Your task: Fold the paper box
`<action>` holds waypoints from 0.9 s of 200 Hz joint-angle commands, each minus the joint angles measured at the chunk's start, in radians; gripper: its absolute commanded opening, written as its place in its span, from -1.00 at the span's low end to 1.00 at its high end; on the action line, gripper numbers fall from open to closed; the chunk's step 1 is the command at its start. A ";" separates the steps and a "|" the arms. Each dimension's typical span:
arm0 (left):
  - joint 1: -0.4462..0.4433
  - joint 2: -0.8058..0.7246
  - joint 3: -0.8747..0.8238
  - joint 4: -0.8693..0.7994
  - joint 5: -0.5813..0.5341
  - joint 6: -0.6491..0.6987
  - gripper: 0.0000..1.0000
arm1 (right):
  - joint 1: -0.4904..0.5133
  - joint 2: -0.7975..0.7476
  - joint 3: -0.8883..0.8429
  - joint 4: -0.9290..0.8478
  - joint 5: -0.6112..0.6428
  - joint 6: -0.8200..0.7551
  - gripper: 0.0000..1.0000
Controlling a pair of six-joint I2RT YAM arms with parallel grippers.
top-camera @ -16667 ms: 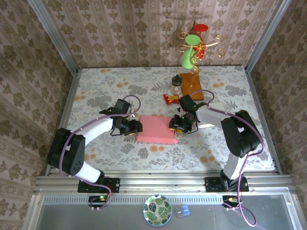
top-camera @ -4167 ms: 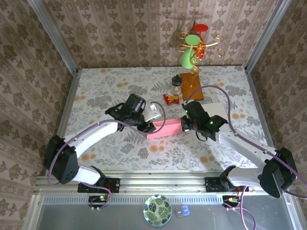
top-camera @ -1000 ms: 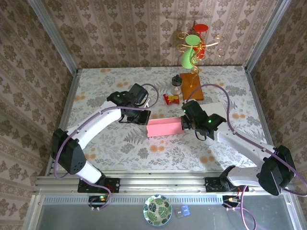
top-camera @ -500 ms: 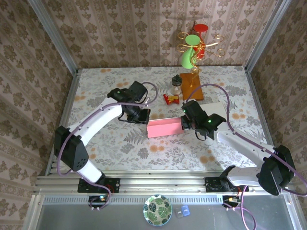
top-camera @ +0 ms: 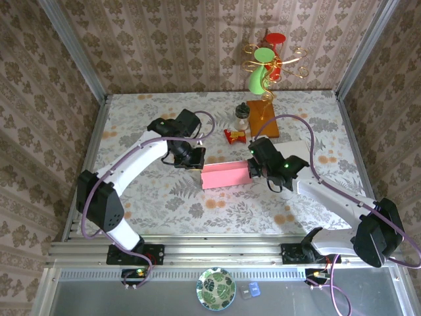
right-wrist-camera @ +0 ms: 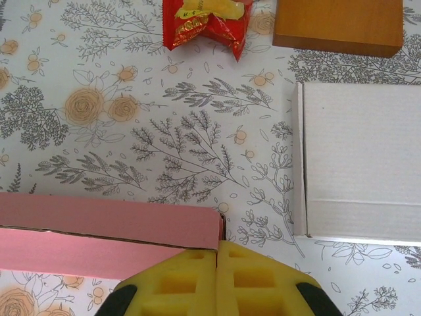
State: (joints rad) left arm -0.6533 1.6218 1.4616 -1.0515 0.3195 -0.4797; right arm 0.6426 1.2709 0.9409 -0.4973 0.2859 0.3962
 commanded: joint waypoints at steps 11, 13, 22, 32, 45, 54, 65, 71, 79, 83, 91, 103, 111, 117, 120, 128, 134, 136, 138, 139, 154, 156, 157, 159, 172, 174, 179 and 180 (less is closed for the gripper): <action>-0.001 -0.003 -0.005 0.033 0.052 0.000 -1.00 | 0.019 0.019 0.018 -0.029 -0.017 -0.011 -1.00; -0.002 -0.003 -0.008 0.036 0.052 0.002 -1.00 | 0.019 0.018 0.017 -0.029 -0.017 -0.011 -1.00; -0.003 -0.009 -0.024 0.050 0.044 0.012 -1.00 | 0.019 0.020 0.016 -0.027 -0.018 -0.012 -1.00; -0.005 -0.020 -0.041 0.063 0.030 0.025 -1.00 | 0.020 0.021 0.016 -0.023 -0.018 -0.014 -1.00; -0.005 -0.033 -0.070 0.084 0.017 0.039 -1.00 | 0.020 0.018 0.011 -0.017 -0.020 -0.016 -1.00; -0.006 -0.039 -0.088 0.097 0.015 0.046 -1.00 | 0.020 0.015 0.006 -0.011 -0.021 -0.018 -1.00; -0.008 -0.049 -0.106 0.109 0.009 0.054 -1.00 | 0.021 0.016 0.002 -0.006 -0.021 -0.020 -1.00; -0.010 -0.052 -0.113 0.115 0.006 0.056 -1.00 | 0.021 0.014 -0.001 -0.002 -0.021 -0.021 -1.00; -0.012 -0.056 -0.124 0.124 0.001 0.058 -1.00 | 0.023 0.011 -0.006 0.002 -0.021 -0.024 -1.00; -0.014 -0.059 -0.129 0.128 0.000 0.058 -1.00 | 0.023 0.011 -0.009 0.005 -0.021 -0.025 -1.00; -0.015 -0.061 -0.136 0.135 -0.003 0.058 -1.00 | 0.025 0.010 -0.011 0.008 -0.021 -0.027 -1.00; -0.017 -0.063 -0.142 0.137 -0.008 0.059 -1.00 | 0.026 0.009 -0.015 0.006 -0.021 -0.028 -1.00; -0.019 -0.060 -0.143 0.137 -0.012 0.062 -1.00 | 0.027 0.008 -0.019 0.008 -0.021 -0.028 -1.00; -0.022 -0.061 -0.144 0.137 -0.016 0.063 -1.00 | 0.028 0.005 -0.021 0.008 -0.023 -0.025 -1.00; -0.023 -0.062 -0.144 0.136 -0.018 0.064 -1.00 | 0.029 0.003 -0.023 0.006 -0.023 -0.023 -1.00; -0.025 -0.062 -0.144 0.134 -0.022 0.065 -1.00 | 0.029 -0.004 -0.024 0.003 -0.023 -0.013 -1.00; -0.026 -0.063 -0.142 0.133 -0.026 0.066 -1.00 | 0.029 -0.009 -0.024 -0.002 -0.025 -0.002 -1.00; -0.026 -0.062 -0.142 0.133 -0.027 0.068 -1.00 | 0.029 -0.012 -0.024 -0.003 -0.026 0.001 -1.00; -0.027 -0.063 -0.142 0.133 -0.028 0.068 -1.00 | 0.029 -0.013 -0.024 -0.005 -0.028 0.007 -1.00; -0.026 -0.063 -0.142 0.132 -0.029 0.068 -1.00 | 0.029 -0.015 -0.025 -0.006 -0.029 0.011 -1.00; -0.029 -0.063 -0.140 0.127 -0.037 0.073 -1.00 | 0.028 -0.043 -0.024 -0.020 -0.045 0.071 -0.75; -0.030 -0.063 -0.139 0.127 -0.038 0.074 -1.00 | 0.027 -0.047 -0.024 -0.023 -0.049 0.081 -0.71; -0.030 -0.063 -0.139 0.127 -0.038 0.073 -1.00 | 0.026 -0.049 -0.024 -0.024 -0.050 0.088 -0.68; -0.031 -0.062 -0.139 0.127 -0.039 0.074 -1.00 | 0.026 -0.055 -0.023 -0.027 -0.054 0.101 -0.64; -0.031 -0.063 -0.137 0.127 -0.042 0.077 -1.00 | 0.015 -0.093 -0.025 -0.035 -0.084 0.188 -0.41; -0.032 -0.062 -0.137 0.127 -0.042 0.077 -1.00 | 0.014 -0.100 -0.027 -0.035 -0.087 0.207 -0.37; -0.032 -0.063 -0.135 0.126 -0.041 0.077 -1.00 | 0.008 -0.118 -0.031 -0.035 -0.098 0.251 -0.28; -0.032 -0.063 -0.136 0.126 -0.041 0.077 -1.00 | 0.006 -0.121 -0.031 -0.035 -0.101 0.259 -0.26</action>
State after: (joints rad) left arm -0.6727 1.5684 1.3361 -0.9241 0.2874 -0.4255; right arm 0.6525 1.2316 0.9241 -0.5064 0.2520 0.4789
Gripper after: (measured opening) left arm 0.062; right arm 0.283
